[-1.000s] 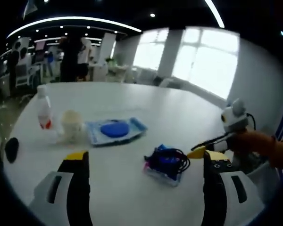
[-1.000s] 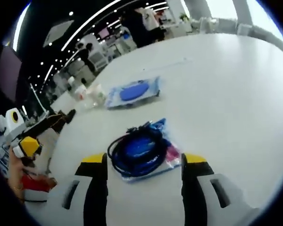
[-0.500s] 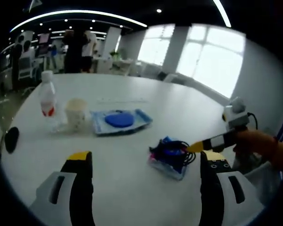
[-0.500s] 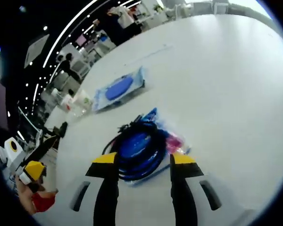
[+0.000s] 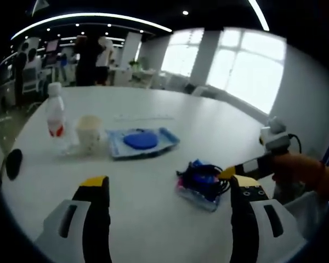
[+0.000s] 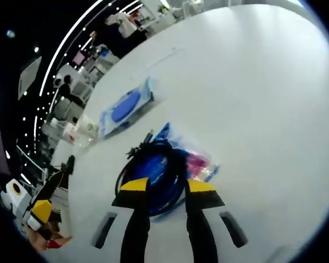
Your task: Arrange the tabletop items into an orderly group along one side of the table until the central work area is clear of visible clutter.
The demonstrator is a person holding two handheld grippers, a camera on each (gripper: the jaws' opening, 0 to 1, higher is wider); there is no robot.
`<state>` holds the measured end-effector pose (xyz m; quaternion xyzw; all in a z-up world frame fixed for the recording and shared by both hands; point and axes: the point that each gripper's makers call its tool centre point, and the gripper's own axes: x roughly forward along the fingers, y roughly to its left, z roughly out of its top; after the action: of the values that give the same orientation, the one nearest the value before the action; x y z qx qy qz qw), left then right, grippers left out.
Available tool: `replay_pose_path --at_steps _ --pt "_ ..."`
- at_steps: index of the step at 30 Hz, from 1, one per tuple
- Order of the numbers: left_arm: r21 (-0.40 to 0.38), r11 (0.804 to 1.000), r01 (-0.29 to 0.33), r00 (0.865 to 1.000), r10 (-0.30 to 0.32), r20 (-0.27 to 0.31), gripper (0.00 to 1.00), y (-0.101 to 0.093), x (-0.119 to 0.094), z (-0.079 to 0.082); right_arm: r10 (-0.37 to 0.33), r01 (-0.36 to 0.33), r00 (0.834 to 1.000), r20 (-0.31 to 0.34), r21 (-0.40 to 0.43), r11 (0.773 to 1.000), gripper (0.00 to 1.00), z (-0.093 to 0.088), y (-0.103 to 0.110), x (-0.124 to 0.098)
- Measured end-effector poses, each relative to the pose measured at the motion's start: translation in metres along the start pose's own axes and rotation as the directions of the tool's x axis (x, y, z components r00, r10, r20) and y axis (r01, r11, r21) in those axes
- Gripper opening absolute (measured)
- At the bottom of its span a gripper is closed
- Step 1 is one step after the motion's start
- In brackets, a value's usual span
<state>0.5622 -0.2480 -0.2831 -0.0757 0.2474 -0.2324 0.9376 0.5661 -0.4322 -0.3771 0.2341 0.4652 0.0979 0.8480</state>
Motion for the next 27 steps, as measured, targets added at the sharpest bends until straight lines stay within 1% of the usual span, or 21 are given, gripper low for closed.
replay_pose_path --at_steps 4,7,14,18,20,21,24,26,27 --pt "0.018 1.0 -0.014 1.0 0.014 -0.002 0.89 0.0 0.002 -0.001 -0.019 0.019 1.0 0.003 0.015 1.0 0.21 -0.001 -0.003 0.003" --pt "0.036 0.999 -0.008 1.0 0.008 -0.006 0.88 -0.003 0.002 -0.002 -0.03 0.03 1.0 0.006 0.039 0.999 0.17 0.0 -0.005 0.003" --pt "0.066 0.998 -0.005 1.0 0.006 -0.02 0.87 -0.006 0.003 -0.006 -0.02 0.019 1.0 0.017 0.075 0.997 0.12 0.003 -0.005 0.001" --pt "0.071 0.997 -0.008 1.0 0.009 -0.015 0.87 -0.005 0.004 -0.005 -0.005 0.002 1.0 0.028 0.1 0.995 0.1 0.007 -0.003 -0.002" --pt "0.07 0.997 -0.012 1.0 0.013 -0.011 0.86 -0.003 0.003 -0.004 0.009 -0.012 1.0 0.025 0.103 0.995 0.09 0.007 0.001 -0.004" --pt "0.068 0.998 -0.016 1.0 0.017 -0.01 0.86 -0.002 0.003 -0.004 0.021 -0.025 0.999 0.036 0.102 0.994 0.08 0.01 0.003 -0.005" --pt "0.071 0.997 -0.02 1.0 0.02 0.008 0.86 -0.001 0.0 0.001 0.045 -0.049 0.997 0.06 0.073 0.996 0.08 0.017 0.01 -0.008" --pt "0.067 0.998 -0.021 1.0 0.02 0.017 0.86 0.0 -0.001 0.003 0.049 -0.052 0.997 0.06 0.048 0.998 0.07 0.018 0.012 -0.01" --pt "0.063 0.998 -0.024 1.0 0.023 0.016 0.85 0.002 -0.001 0.003 0.061 -0.064 0.996 0.068 0.049 0.997 0.07 0.019 0.014 -0.011"
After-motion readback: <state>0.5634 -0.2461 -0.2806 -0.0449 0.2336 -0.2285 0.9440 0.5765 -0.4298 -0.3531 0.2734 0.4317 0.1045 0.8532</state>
